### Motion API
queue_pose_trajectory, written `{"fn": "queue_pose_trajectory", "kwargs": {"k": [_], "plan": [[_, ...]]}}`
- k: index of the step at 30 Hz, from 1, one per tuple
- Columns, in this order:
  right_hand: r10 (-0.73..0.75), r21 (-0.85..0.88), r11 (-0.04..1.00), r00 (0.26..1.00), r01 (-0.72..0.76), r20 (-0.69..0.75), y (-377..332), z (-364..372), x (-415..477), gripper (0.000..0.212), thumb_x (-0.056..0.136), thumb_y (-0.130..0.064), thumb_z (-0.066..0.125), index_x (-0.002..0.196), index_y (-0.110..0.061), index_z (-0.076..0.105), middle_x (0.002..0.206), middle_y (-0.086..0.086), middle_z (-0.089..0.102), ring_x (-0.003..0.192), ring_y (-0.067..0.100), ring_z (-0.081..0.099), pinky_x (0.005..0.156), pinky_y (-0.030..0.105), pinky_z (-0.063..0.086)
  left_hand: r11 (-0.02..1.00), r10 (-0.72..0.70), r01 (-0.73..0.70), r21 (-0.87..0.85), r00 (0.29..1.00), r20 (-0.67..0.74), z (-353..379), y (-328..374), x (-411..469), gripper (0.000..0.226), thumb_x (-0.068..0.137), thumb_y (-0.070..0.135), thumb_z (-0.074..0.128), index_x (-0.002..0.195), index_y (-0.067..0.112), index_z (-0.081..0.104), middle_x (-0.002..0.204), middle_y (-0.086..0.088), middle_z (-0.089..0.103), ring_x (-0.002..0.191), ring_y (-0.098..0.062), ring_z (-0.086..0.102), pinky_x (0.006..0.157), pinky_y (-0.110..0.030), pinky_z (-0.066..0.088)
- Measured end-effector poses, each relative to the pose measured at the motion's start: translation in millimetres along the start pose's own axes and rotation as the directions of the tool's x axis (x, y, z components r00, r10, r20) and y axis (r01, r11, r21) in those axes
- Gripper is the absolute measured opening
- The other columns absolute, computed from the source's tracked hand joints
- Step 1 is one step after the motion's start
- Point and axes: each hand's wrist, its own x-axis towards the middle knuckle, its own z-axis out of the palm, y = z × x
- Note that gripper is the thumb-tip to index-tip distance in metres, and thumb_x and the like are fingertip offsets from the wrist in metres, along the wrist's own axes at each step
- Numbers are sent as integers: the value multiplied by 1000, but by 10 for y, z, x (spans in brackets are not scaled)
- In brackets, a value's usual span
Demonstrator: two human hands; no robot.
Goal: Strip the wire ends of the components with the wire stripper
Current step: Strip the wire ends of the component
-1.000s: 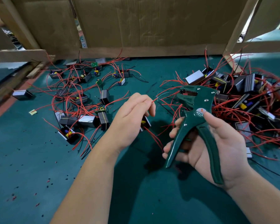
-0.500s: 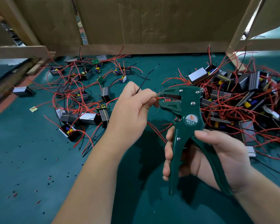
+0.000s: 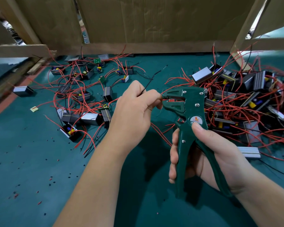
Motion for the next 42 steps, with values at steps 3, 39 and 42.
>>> {"fn": "queue_pose_trajectory", "kwargs": {"k": [3,39,42], "plan": [[13,-17,1000,1000,-14,-28,2,-12,2,58,62,-58,79,86,-8,64,71,22,59,58,37,61,59,49,53,999,6,-6,34,1000,3,4,-6,3,23,93,20,46,88,13,68,80,-10,40,72,-29,45,64,-47,45],[-416,-34,903,855,427,-310,-109,-99,41,26,72,-6,52,97,-8,47,74,13,62,70,48,65,64,58,54,545,-745,606,579,667,3,0,-260,-75,46,89,29,54,134,26,46,152,-21,20,139,-38,18,113,-43,15],[-345,4,932,888,363,-303,-107,-91,47,27,67,-11,54,94,-11,50,78,11,66,66,47,65,62,56,55,508,-734,568,648,679,-19,-35,-297,-74,42,91,23,49,133,22,51,148,-12,32,131,-37,31,108,-43,19]]}}
